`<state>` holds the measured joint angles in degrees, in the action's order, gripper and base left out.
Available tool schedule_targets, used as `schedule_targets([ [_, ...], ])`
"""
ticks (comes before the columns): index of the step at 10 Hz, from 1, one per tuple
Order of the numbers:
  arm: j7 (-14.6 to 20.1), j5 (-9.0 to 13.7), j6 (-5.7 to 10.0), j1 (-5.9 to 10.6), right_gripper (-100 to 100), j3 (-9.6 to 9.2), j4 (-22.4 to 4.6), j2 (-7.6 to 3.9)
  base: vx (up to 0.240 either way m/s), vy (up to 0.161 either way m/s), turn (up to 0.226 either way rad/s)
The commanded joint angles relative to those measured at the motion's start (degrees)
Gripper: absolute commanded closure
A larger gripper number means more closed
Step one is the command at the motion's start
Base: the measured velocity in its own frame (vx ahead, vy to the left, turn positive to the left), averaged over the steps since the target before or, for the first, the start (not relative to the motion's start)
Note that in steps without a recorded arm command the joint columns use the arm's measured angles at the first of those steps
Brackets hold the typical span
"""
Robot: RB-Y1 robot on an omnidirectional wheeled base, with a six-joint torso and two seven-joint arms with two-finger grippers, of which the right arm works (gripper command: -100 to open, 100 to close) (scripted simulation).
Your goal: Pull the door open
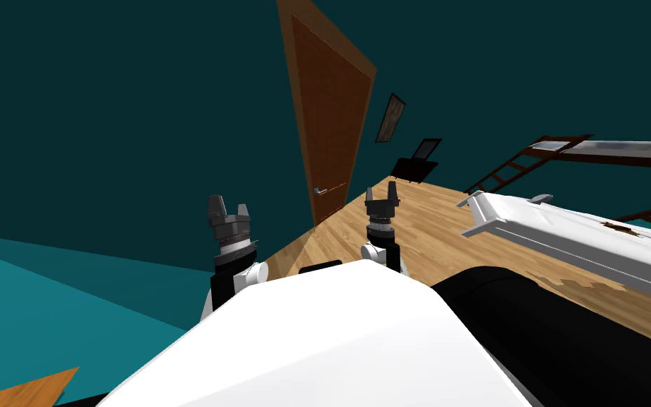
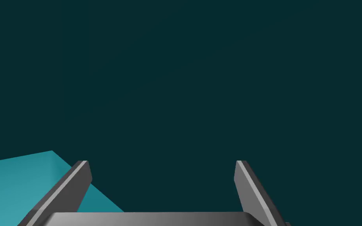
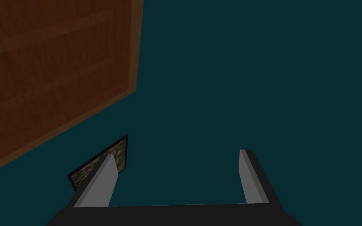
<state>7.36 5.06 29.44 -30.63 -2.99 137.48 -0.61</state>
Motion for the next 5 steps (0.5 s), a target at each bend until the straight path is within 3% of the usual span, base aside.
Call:
schedule_targets([
  [1, 0.2, 0.0, 0.51, 0.56, -100, 0.0, -2.13, -0.51, 0.048, -0.086, 0.109],
  [5, 0.72, 0.01, 1.83, 2.03, -100, 0.0, -7.7, -1.76, 0.073, 0.007, 0.08],
])
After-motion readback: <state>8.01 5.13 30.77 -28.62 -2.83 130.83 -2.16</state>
